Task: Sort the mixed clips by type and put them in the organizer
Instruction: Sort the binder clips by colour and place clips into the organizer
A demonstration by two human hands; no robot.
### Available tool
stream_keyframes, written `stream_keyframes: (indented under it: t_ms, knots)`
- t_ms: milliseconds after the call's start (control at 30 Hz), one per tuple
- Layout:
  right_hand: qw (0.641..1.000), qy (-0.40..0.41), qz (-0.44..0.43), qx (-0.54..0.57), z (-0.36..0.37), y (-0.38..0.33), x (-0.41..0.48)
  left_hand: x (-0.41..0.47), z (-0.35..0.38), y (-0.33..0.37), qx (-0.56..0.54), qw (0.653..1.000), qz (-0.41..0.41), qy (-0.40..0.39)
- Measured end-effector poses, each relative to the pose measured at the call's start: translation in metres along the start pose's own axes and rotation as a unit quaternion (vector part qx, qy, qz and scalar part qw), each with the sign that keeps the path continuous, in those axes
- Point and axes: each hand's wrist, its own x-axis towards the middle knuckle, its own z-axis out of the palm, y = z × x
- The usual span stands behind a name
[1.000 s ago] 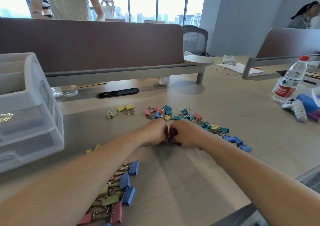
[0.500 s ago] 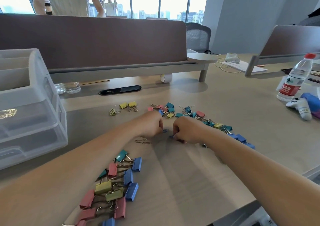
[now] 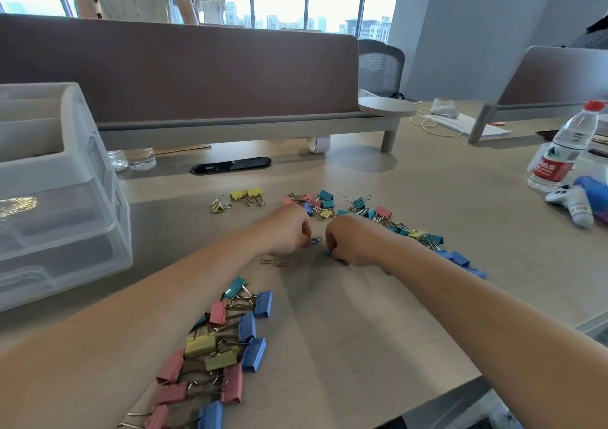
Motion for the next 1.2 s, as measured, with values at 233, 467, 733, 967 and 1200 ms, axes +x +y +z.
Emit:
stream_keyframes:
  t_ms: [233, 467, 733, 967, 1200]
  knots:
    - [0.997, -0.070, 0.005, -0.042, -0.007, -0.006, 0.003, -0.004, -0.004, -0.001, 0.015, 1.000, 0.000, 0.008]
    - [0.998, -0.063, 0.017, 0.025, -0.007, -0.006, 0.003, -0.005, -0.003, -0.003, 0.010, 1.000, 0.007, 0.015]
    - [0.975, 0.045, 0.056, 0.211, -0.008, 0.016, 0.000, -0.010, -0.007, -0.002, -0.021, 0.999, -0.002, 0.039]
    - [0.970, 0.072, -0.010, 0.232, -0.053, -0.009, -0.012, -0.045, -0.043, -0.003, -0.032, 0.995, -0.009, 0.094]
    - [0.962, 0.116, -0.097, 0.226, -0.112, -0.092, -0.015, -0.116, -0.108, -0.031, -0.027, 0.980, -0.056, 0.189]
